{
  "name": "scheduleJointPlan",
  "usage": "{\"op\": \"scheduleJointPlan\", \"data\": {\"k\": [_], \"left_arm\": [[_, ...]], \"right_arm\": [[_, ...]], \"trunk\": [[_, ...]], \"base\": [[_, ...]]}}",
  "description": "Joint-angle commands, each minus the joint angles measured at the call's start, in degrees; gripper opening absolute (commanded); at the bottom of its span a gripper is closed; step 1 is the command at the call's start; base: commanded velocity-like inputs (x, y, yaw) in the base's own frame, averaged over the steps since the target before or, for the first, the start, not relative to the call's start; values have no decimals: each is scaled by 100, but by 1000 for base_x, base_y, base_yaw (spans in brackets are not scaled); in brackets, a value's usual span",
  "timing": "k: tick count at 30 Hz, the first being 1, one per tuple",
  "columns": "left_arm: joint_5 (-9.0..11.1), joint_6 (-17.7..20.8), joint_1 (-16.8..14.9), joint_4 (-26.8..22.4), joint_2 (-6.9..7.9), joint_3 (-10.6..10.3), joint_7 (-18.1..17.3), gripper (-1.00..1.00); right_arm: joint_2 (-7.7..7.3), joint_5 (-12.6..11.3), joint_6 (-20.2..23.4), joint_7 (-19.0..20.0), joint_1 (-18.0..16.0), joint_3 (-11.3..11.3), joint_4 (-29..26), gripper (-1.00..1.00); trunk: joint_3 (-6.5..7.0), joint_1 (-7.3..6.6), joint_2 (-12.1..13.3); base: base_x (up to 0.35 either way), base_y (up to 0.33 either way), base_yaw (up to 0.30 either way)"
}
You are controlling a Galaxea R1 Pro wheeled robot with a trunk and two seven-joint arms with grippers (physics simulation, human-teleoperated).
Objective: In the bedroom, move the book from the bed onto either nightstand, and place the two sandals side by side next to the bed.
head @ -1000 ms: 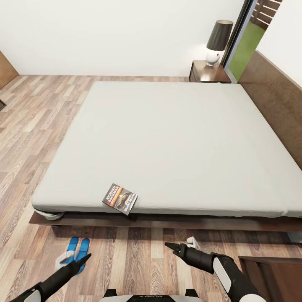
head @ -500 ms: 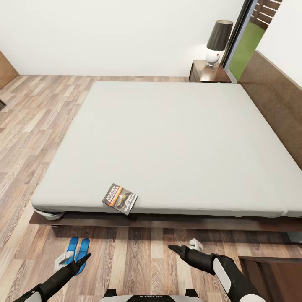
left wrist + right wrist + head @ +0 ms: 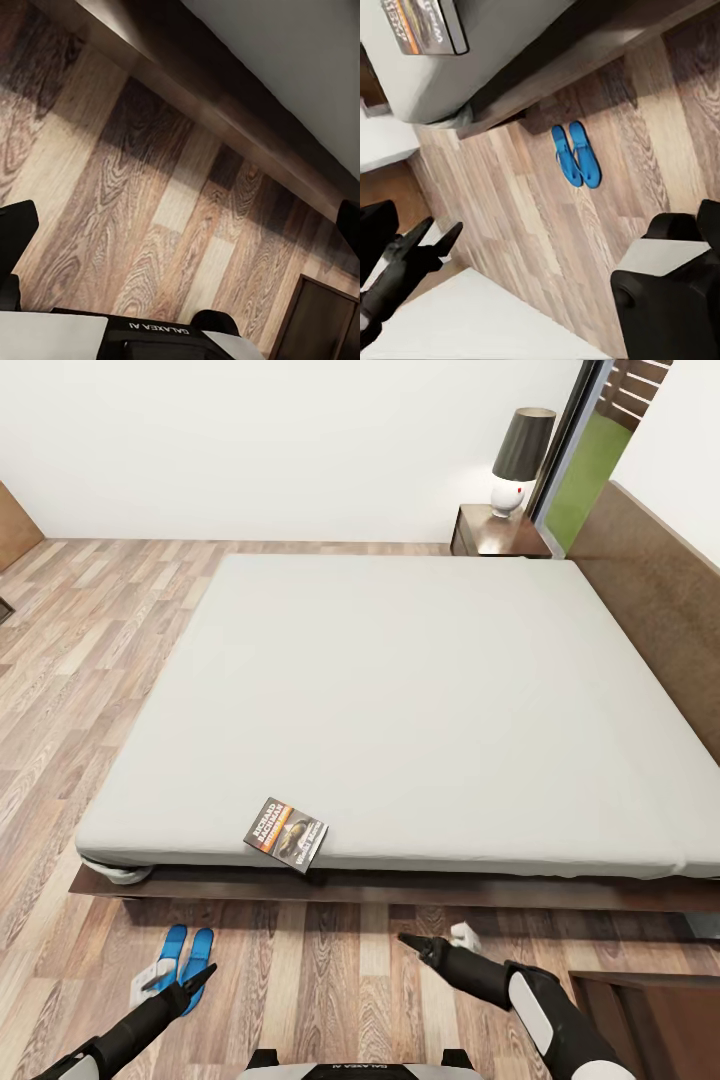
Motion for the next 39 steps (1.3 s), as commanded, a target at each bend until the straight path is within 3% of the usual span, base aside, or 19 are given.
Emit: {"op": "scheduleJointPlan", "data": {"k": [1, 2, 5, 19, 21, 23, 24, 26, 29, 32, 39], "left_arm": [[-56, -45, -4, 9, 1, 44, -14, 100], [-56, -45, -4, 9, 1, 44, -15, 100], [-56, -45, -4, 9, -2, 41, -16, 100], [-56, -45, -4, 6, -28, 43, -16, 100], [-56, -45, -4, 5, -32, 43, -16, 100], [-56, -45, -3, 4, -40, 44, -16, 100], [-56, -45, -3, 5, -41, 44, -16, 100], [-56, -45, -3, 2, -42, 42, -16, 100], [-56, -45, -4, 6, -44, 40, -16, 100], [-64, -45, -4, 1, -103, 42, -16, 100], [-65, -45, -3, 2, -127, 44, -15, 100]], "right_arm": [[-1, -61, 52, 452, -2, -8, 0, 100], [0, -95, 63, 972, -2, -5, 0, 100], [-3, -119, 66, 1377, -2, -8, 2, 100], [17, -90, -21, 1482, -2, -6, 86, 100], [117, -84, -30, 1437, -2, 6, 103, 100], [525, -80, -62, 977, -2, 17, 115, 100], [568, -85, -73, 838, -2, 18, 115, 100], [671, -103, -165, 175, -2, 26, 112, 100], [718, -118, -525, -611, -2, 30, 108, 100], [738, -129, -1353, -1100, -2, 30, 106, 100], [741, -169, -1567, -1169, -2, 5, 111, 100]], "trunk": [[-4, 1, -3], [-4, 1, -3], [-4, 1, -3], [-4, 1, -3], [-4, 1, -3], [-4, 1, -3], [-4, 1, -3], [-4, 1, -3], [-4, 1, -3], [-4, 1, -3], [-4, 1, -3]], "base": [[0, 0, 0], [0, 0, 0], [0, 0, 0], [0, 0, 0], [0, 0, 0], [0, 0, 0], [0, 0, 0], [0, 0, 0], [0, 0, 0], [0, 0, 0], [0, 0, 0]]}}
